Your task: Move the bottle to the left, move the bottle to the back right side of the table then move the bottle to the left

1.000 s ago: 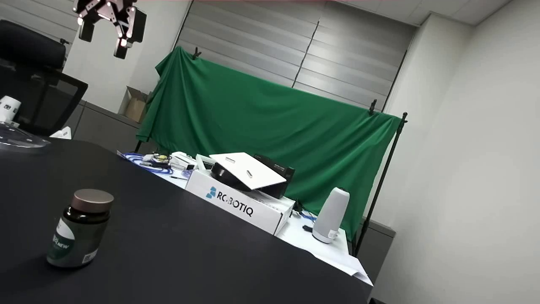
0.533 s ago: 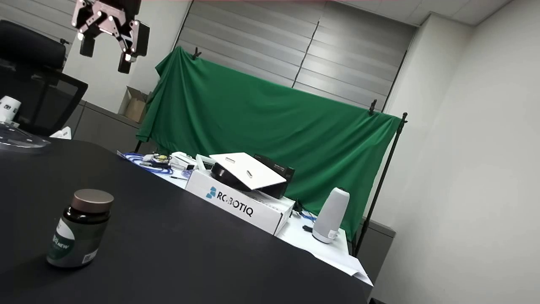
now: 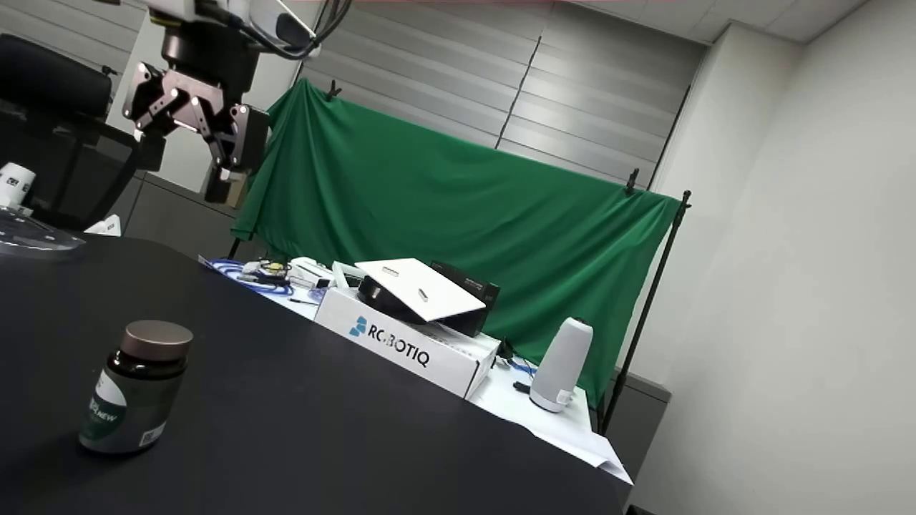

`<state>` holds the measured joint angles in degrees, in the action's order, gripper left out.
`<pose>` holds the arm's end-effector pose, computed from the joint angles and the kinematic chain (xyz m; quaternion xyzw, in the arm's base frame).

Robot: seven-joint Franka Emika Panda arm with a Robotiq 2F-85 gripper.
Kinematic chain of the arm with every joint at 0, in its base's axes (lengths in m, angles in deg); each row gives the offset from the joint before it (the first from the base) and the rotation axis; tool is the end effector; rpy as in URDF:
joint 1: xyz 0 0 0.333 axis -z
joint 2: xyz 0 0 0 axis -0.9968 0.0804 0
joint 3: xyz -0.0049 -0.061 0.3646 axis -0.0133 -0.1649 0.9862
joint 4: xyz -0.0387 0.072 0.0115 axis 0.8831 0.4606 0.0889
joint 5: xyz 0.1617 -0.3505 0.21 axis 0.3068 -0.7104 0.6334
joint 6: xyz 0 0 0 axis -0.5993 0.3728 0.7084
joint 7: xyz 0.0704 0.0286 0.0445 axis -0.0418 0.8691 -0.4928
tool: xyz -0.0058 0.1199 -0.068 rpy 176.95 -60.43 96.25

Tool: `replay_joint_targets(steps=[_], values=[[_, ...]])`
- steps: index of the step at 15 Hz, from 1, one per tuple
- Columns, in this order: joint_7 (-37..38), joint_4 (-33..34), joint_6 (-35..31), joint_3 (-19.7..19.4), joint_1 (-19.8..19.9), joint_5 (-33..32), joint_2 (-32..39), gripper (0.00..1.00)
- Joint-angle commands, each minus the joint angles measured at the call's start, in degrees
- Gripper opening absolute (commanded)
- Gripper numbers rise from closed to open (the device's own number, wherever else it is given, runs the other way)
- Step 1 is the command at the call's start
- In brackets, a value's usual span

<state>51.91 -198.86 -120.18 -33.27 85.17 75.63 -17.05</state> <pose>0.4032 -0.0024 0.3667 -0.9959 -0.0163 -0.0869 0.0163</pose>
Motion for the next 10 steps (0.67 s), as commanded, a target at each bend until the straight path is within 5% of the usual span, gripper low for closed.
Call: replay_joint_targets(steps=[1,10], values=[[-1.2,-2.9,-2.0,-2.3,2.1,-1.8,-0.9,1.0],[-4.1,-2.9,-8.4,-4.1,2.6,-2.7,7.3,1.0]])
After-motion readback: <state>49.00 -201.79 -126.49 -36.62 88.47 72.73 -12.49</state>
